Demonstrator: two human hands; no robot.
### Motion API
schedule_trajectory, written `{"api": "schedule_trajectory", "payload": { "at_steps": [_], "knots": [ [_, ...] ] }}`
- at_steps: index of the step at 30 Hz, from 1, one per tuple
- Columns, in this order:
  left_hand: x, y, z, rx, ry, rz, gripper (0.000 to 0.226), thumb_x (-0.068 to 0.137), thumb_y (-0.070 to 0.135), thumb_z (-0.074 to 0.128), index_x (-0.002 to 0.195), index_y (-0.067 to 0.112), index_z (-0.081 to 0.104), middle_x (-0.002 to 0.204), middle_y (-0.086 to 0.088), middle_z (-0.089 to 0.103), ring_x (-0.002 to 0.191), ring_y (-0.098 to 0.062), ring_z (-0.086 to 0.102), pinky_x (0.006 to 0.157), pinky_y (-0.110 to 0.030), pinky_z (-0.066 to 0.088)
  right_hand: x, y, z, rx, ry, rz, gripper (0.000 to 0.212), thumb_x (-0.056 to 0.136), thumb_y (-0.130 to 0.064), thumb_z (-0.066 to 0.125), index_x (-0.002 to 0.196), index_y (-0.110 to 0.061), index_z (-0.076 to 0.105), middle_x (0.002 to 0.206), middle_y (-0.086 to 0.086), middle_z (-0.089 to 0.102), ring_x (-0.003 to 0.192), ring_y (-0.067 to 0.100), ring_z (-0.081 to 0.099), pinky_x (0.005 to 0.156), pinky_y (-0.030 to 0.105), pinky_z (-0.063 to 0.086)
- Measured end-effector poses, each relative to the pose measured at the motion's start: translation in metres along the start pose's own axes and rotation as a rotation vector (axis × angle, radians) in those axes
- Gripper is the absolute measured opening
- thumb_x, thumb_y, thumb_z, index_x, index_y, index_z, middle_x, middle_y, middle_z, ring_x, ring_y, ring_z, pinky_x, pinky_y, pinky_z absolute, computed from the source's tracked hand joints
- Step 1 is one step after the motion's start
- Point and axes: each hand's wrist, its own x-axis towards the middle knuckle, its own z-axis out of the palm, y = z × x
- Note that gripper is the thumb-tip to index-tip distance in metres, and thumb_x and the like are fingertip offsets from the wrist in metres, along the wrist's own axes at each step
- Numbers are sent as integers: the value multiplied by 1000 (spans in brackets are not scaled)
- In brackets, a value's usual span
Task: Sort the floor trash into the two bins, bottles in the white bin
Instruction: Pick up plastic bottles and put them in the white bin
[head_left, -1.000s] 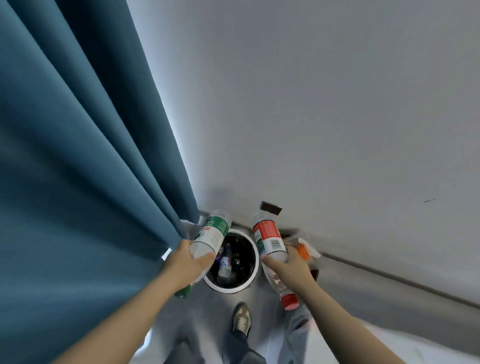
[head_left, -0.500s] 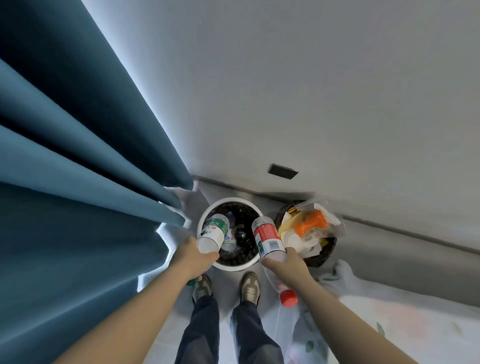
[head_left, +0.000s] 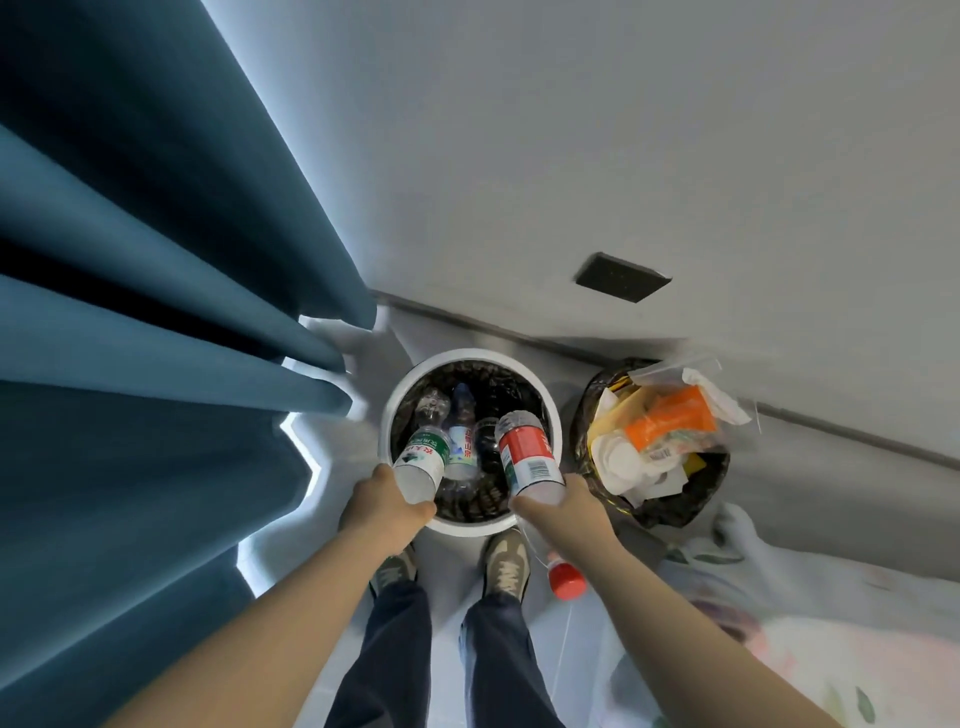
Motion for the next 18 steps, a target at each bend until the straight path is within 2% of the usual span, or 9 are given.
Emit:
{"api": "schedule_trajectory", "payload": {
  "at_steps": [3, 6, 12, 18],
  "knots": [
    [23, -5, 12, 17, 11, -3, 63, 73, 39, 68, 123, 11, 41, 119, -13, 51, 99, -32, 59, 79, -42, 58, 22, -2, 15, -8, -8, 9, 58, 77, -40, 70, 120, -13, 40, 105, 7, 56, 93, 26, 60, 78, 37, 51],
    [42, -8, 21, 95, 49, 17, 59, 80, 34, 65, 126, 8, 41, 122, -16, 49, 103, -34, 58, 79, -34, 52, 41, -7, 28, -43, -13, -3, 55, 77, -40, 70, 115, -14, 40, 102, 6, 55, 90, 26, 59, 73, 34, 49],
    [60, -6, 31, 48, 132, 70, 42, 83, 20, 63, 119, 4, 48, 118, -18, 47, 99, -36, 58, 83, -37, 50, 65, -24, 44, -107, 2, -26, 61, 76, -44, 72, 117, -12, 41, 102, 6, 56, 89, 26, 58, 72, 34, 46],
    [61, -13, 29, 37, 118, 85, 41, 82, 24, 63, 116, 6, 51, 113, -15, 52, 95, -32, 58, 77, -34, 48, 79, -41, 52, -144, -13, -59, 61, 78, -35, 70, 122, -10, 37, 112, 10, 55, 93, 28, 57, 70, 34, 46]
  ]
}}
